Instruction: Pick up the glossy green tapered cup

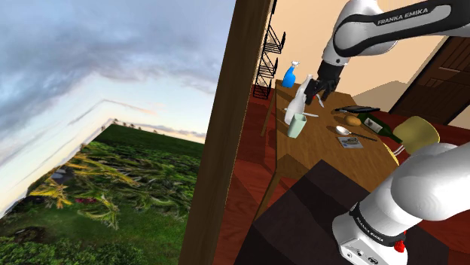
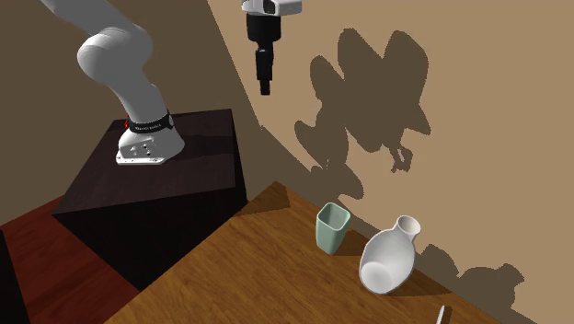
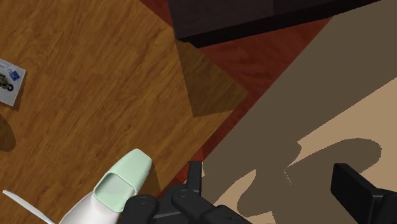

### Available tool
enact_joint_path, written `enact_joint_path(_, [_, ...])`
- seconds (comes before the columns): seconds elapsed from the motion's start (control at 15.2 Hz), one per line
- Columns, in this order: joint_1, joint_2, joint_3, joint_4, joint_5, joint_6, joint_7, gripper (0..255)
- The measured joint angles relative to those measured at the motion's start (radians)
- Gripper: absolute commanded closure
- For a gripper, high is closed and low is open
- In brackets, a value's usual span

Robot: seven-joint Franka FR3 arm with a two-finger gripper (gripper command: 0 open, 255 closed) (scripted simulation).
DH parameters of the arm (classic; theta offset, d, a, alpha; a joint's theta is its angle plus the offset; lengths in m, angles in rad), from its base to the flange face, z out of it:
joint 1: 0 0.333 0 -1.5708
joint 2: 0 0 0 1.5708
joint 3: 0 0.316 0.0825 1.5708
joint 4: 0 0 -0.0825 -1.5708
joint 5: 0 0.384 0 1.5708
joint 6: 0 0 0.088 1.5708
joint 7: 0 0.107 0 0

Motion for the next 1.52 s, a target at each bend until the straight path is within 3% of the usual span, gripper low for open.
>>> enact_joint_path(0.4, [-0.012,0.208,-0.098,0.055,0.040,0.158,-0.120,0])
enact_joint_path(0.92, [-0.046,0.512,-0.178,0.219,0.212,0.279,-0.336,0])
enact_joint_path(1.52, [-0.194,0.885,-0.132,0.503,0.443,0.323,-0.557,0])
